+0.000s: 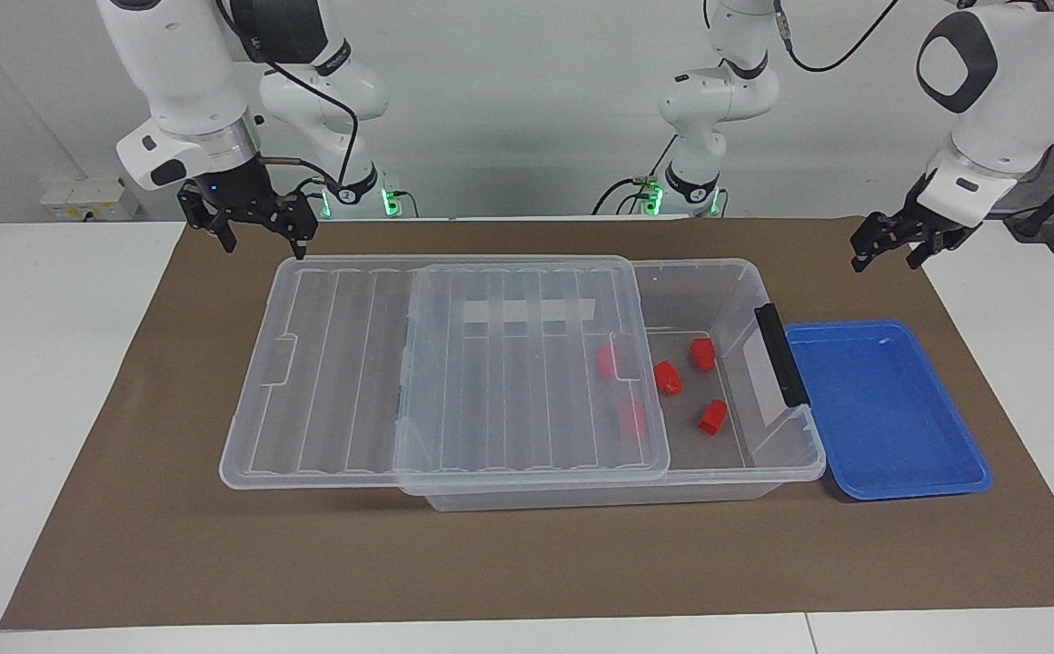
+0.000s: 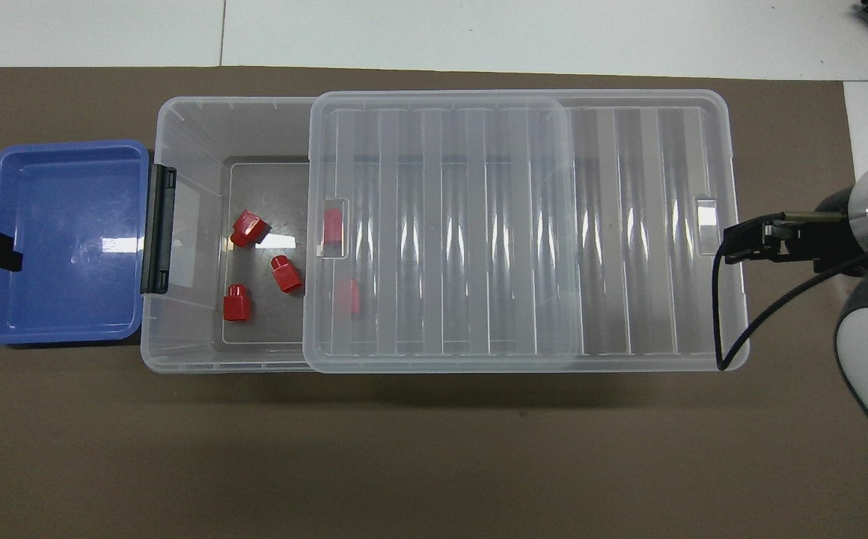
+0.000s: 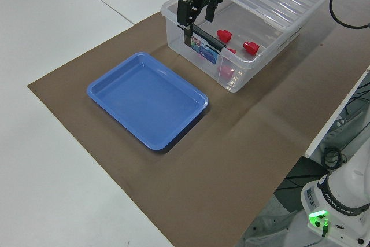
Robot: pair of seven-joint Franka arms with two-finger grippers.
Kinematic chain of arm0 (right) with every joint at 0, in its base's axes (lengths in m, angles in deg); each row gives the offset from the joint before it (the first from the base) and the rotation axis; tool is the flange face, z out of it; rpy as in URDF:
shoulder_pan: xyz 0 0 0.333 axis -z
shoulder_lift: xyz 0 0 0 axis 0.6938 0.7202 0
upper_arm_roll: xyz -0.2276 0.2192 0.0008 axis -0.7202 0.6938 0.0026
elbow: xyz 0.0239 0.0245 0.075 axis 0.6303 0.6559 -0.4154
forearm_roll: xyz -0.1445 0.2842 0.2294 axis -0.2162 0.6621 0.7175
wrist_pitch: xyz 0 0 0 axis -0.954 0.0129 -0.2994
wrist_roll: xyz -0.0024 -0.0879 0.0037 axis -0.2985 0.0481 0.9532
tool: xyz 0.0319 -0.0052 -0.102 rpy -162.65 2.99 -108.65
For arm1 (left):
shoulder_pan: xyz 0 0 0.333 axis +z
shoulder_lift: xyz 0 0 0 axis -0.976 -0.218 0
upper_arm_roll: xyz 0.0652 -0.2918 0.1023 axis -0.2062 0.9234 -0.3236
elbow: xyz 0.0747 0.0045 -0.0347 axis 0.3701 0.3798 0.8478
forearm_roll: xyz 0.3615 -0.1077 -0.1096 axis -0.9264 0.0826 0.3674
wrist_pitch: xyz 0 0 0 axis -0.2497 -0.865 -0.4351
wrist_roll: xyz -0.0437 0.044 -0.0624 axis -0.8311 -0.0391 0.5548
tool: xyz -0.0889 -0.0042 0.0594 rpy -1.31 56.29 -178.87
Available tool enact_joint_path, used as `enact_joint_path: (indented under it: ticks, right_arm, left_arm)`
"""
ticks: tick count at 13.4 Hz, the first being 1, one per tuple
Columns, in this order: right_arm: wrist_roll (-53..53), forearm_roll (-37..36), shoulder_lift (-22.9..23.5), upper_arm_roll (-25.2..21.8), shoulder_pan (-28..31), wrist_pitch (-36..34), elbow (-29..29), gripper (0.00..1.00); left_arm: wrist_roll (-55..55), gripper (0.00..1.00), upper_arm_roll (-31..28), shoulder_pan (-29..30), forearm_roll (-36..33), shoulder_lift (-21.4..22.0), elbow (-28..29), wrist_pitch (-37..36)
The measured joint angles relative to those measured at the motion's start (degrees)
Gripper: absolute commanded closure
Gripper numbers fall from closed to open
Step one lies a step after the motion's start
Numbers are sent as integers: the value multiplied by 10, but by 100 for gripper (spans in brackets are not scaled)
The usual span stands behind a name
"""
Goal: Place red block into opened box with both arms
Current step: 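Withdraw the left gripper back over the blue tray, then move the right gripper to the edge of the clear lid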
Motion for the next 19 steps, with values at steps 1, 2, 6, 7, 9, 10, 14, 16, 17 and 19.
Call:
enact_joint_path:
  ticks: [1,2,6,7,9,10,14,16,17,19]
  right_arm:
    - [0,0,0,0,0,-1,0,0]
    - [0,0,0,0,0,-1,0,4]
    - [4,0,0,-1,29,22,8,100]
    - [7,0,0,-1,40,43,16,100]
    - [7,0,1,-2,58,87,43,100]
    - [7,0,2,-3,67,107,59,100]
    - [8,0,4,-4,96,181,111,100]
    - [8,0,5,-4,106,208,130,100]
    - [8,2,6,-4,108,227,143,100]
    - [8,16,9,-4,108,260,166,100]
  left_arm:
    - [1,0,1,-5,0,0,2,15]
    - [1,0,1,-15,-2,0,3,40]
    - [2,0,0,-34,-26,-2,-22,27]
    - [4,0,-1,-34,-25,-3,-30,15]
    - [7,0,-10,-53,-20,-4,-37,-8]
    - [7,0,-24,-73,-20,-4,-38,-12]
    - [7,0,-40,-89,-20,-8,-38,-16]
    - [7,0,-41,-89,-20,-8,-37,-18]
    - [7,0,-42,-89,-20,-8,-37,-18]
    - [7,0,-46,-89,-20,-8,-38,-18]
